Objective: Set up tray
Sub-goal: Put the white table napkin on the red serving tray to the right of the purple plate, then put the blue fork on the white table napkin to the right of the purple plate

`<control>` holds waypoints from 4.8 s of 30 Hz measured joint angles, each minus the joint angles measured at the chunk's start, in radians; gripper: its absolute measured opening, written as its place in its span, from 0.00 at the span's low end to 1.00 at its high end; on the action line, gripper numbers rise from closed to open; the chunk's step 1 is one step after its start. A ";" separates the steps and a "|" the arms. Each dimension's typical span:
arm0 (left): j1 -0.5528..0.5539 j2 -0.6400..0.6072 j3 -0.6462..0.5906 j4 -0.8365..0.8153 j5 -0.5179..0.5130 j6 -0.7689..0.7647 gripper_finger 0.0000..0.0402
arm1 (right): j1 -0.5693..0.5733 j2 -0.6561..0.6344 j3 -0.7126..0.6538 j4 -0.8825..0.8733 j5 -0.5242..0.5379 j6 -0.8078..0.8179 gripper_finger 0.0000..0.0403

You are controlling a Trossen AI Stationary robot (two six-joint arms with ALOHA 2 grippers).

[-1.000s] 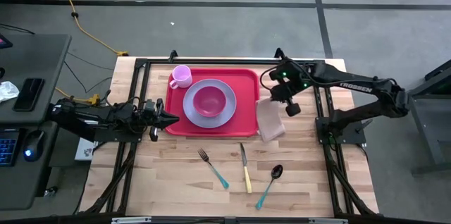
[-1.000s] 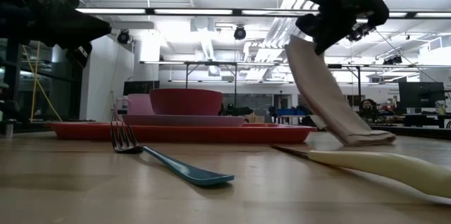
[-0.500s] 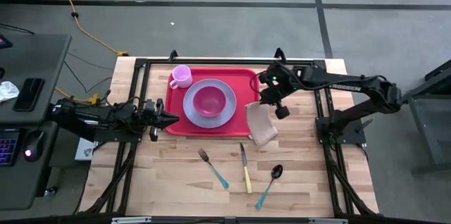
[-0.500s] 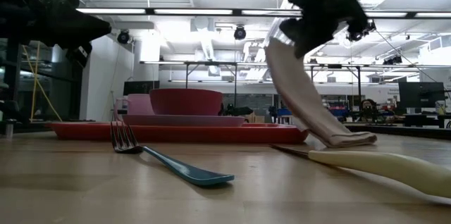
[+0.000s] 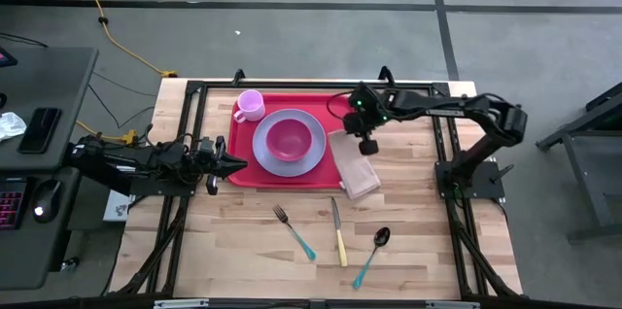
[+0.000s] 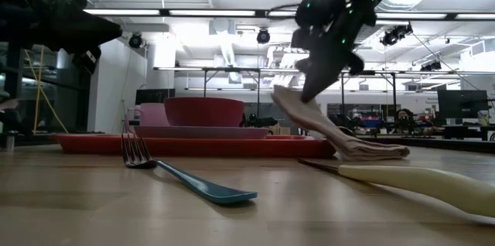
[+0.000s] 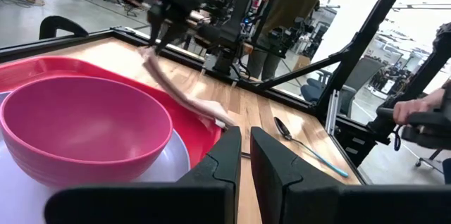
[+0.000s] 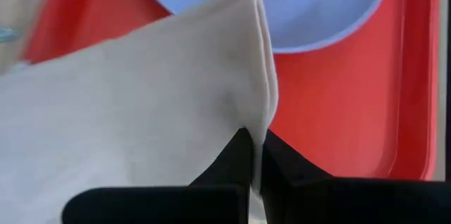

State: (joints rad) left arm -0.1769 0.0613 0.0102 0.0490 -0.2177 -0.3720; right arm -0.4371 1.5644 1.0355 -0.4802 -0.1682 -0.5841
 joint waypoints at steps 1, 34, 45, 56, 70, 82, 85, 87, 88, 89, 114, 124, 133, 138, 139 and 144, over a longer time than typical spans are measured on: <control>0.000 0.000 0.000 0.000 0.000 0.000 0.16 | -0.010 0.013 0.000 0.011 0.002 0.013 0.00; 0.000 0.000 0.000 0.000 0.000 0.000 0.16 | -0.072 0.197 0.051 0.109 0.135 0.210 0.00; 0.000 0.000 0.000 0.000 0.000 0.000 0.16 | -0.074 0.368 0.347 -0.140 0.216 0.291 0.00; 0.000 0.000 0.000 0.000 0.000 0.000 0.16 | -0.074 0.500 0.487 -0.241 0.215 0.426 0.00; 0.000 0.000 0.000 0.000 0.000 0.032 0.16 | -0.128 0.502 0.490 -0.235 0.219 0.677 0.00; 0.000 0.000 0.000 0.000 0.000 0.035 0.16 | -0.115 0.502 0.490 -0.294 0.188 0.717 0.00; 0.000 0.000 0.000 0.000 0.000 0.035 0.16 | -0.102 0.502 0.490 -0.294 0.187 0.716 0.00; 0.000 0.000 0.000 0.000 0.000 0.035 0.16 | -0.098 0.502 0.490 -0.293 0.193 0.716 0.00; 0.000 0.000 0.000 0.000 0.000 0.035 0.16 | -0.097 0.502 0.490 -0.293 0.205 0.715 0.00; 0.000 0.000 0.000 0.000 0.000 0.035 0.16 | -0.097 0.502 0.490 -0.294 0.220 0.716 0.00; 0.000 0.000 0.000 0.000 0.000 0.034 0.16 | -0.097 0.502 0.489 -0.294 0.189 0.701 0.01; 0.000 0.000 0.000 0.000 0.000 0.034 0.16 | -0.097 0.502 0.489 -0.294 0.224 0.689 0.22; 0.000 0.000 0.000 -0.001 0.000 0.034 0.16 | -0.099 0.491 0.489 -0.293 0.236 0.657 0.31; 0.000 0.000 0.000 0.000 0.000 0.034 0.16 | -0.099 0.457 0.489 -0.279 0.301 0.654 0.33; 0.000 0.000 0.000 -0.001 0.000 0.034 0.16 | -0.099 0.452 0.489 -0.276 0.313 0.649 0.33; 0.000 0.000 0.000 -0.001 0.000 0.034 0.16 | -0.099 0.418 0.489 -0.271 0.320 0.624 0.33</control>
State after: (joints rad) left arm -0.1771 0.0612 0.0105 0.0483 -0.2180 -0.3378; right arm -0.5365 1.9824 1.5249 -0.7509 0.1520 0.0403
